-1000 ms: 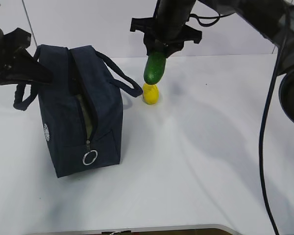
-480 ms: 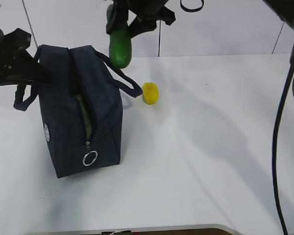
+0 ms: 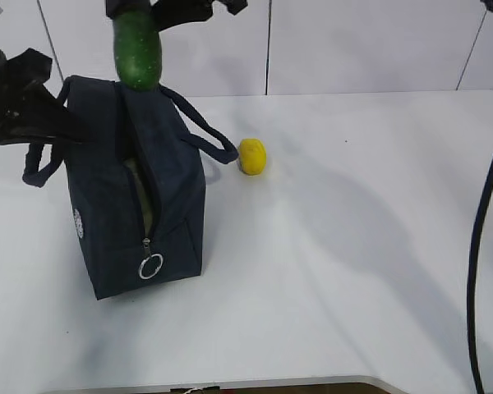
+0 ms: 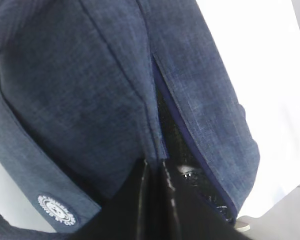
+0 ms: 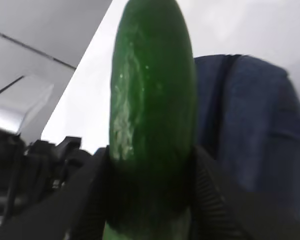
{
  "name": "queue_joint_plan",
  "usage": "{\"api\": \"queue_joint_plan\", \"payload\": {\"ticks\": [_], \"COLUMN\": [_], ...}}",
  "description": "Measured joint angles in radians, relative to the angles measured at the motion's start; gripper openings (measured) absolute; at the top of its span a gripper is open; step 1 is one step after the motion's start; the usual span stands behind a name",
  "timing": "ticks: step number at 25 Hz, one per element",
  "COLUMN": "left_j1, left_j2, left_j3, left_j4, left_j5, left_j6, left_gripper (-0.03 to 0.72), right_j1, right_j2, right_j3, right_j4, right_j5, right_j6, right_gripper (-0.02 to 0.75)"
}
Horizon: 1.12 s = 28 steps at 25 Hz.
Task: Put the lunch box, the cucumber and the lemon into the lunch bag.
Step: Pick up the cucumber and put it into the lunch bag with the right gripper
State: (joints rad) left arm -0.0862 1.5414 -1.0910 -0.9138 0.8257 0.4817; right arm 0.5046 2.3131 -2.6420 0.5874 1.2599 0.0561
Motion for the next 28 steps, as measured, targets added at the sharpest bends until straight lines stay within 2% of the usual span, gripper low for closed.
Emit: {"api": "queue_joint_plan", "payload": {"ticks": [8, 18, 28], "left_j1": [0.0, 0.0, 0.0], "left_j2": [0.0, 0.0, 0.0], "left_j3": [0.0, 0.0, 0.0], "left_j4": [0.015, 0.017, 0.017], "left_j5": [0.004, 0.006, 0.006], "left_j6": [0.0, 0.0, 0.0], "left_gripper": [-0.003, -0.003, -0.003], "right_j1": [0.039, 0.042, 0.098], "right_j2": [0.0, -0.01, -0.035], "right_j3": [0.002, 0.183, 0.218], "right_j4": [-0.042, -0.046, -0.124], "right_j5": [0.001, 0.001, 0.001], "right_j6": [-0.015, -0.068, -0.068], "right_gripper": [0.356, 0.356, 0.355]}}
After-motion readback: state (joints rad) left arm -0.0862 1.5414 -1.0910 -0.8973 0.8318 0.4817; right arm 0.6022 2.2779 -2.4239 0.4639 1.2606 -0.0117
